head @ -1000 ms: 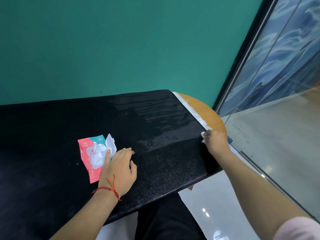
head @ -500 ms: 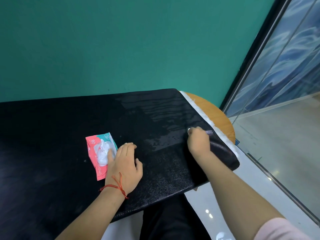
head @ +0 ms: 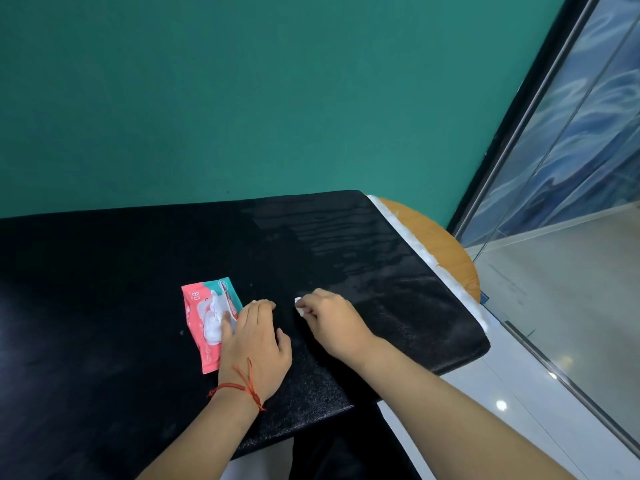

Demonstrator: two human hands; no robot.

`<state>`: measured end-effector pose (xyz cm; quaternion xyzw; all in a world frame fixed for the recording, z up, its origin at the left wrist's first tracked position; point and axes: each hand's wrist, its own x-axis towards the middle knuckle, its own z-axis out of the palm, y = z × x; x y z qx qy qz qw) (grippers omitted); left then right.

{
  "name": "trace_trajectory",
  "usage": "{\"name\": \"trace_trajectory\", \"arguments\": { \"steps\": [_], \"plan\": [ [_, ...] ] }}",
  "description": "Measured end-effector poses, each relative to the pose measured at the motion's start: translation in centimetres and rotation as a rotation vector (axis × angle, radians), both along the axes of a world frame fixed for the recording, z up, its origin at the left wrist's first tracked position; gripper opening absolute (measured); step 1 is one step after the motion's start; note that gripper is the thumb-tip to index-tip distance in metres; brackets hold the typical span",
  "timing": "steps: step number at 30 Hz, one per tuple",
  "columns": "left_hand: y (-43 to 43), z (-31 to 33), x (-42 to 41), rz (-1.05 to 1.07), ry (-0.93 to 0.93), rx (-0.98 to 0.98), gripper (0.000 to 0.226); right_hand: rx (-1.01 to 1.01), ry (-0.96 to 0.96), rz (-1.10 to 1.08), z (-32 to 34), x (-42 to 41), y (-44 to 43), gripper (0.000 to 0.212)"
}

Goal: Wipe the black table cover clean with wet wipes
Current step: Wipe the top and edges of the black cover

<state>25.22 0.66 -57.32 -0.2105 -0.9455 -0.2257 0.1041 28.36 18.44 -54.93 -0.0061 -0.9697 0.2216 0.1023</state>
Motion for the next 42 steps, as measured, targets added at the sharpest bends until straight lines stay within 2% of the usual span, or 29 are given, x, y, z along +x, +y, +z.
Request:
{"name": "trace_trajectory", "arguments": {
  "steps": [3, 6, 9, 11, 14, 16, 19, 21, 23, 29, 31, 34, 37, 39, 42],
  "plan": [
    [0.0, 0.0, 0.0, -0.001, -0.011, 0.003, 0.039, -0.005, 0.011, -0.105, 0.0, -1.7, 2.3, 0.013],
    [-0.1, 0.1, 0.0, -0.004, -0.015, 0.02, 0.036, 0.037, -0.02, -0.292, 0.8, -3.4, 5.4, 0.023],
    [0.0, 0.1, -0.1, -0.006, -0.02, 0.017, 0.036, 0.014, -0.047, -0.39, 1.7, -4.2, 5.1, 0.023],
    [0.0, 0.0, -0.2, -0.007, -0.017, 0.015, 0.037, 0.0, -0.035, -0.324, 1.8, -3.9, 2.4, 0.021],
    [-0.1, -0.1, -0.2, -0.016, 0.003, 0.001, 0.038, -0.042, -0.005, -0.069, 0.8, -1.9, -2.4, 0.025],
    [-0.1, -0.1, -0.2, -0.012, 0.0, -0.005, 0.038, -0.017, 0.002, 0.018, 0.6, -1.6, -3.1, 0.028],
    [-0.1, 0.0, -0.2, -0.014, -0.012, 0.002, 0.036, -0.012, 0.011, -0.104, 0.8, -3.2, -0.8, 0.02],
    [-0.1, 0.1, 0.0, -0.01, -0.03, 0.005, 0.034, -0.008, 0.006, -0.249, 1.2, -4.7, 1.1, 0.02],
    [-0.1, 0.2, 0.0, -0.006, -0.039, 0.011, 0.034, -0.02, -0.014, -0.306, 1.6, -5.5, 1.3, 0.021],
    [-0.3, 0.1, -0.2, -0.012, -0.027, 0.016, 0.038, -0.044, -0.011, -0.056, 0.8, -1.6, -2.1, 0.017],
    [-0.2, 0.0, -0.2, -0.013, -0.026, 0.029, 0.037, -0.048, 0.001, -0.049, 0.4, -0.1, -0.5, 0.018],
    [-0.2, -0.1, -0.2, -0.013, -0.02, 0.027, 0.036, 0.01, 0.068, -0.257, 0.1, -0.1, 5.1, 0.016],
    [-0.2, -0.2, -0.2, -0.015, -0.016, 0.029, 0.035, 0.016, 0.035, -0.475, 0.4, -0.4, 10.3, 0.013],
    [-0.2, 0.0, -0.1, -0.016, -0.019, 0.02, 0.035, 0.061, 0.012, -0.467, 0.5, -0.6, 10.0, 0.014],
    [-0.1, 0.1, -0.1, -0.017, -0.02, 0.023, 0.036, 0.158, 0.041, -0.296, 0.1, 0.2, 5.2, 0.017]
  ]
}}
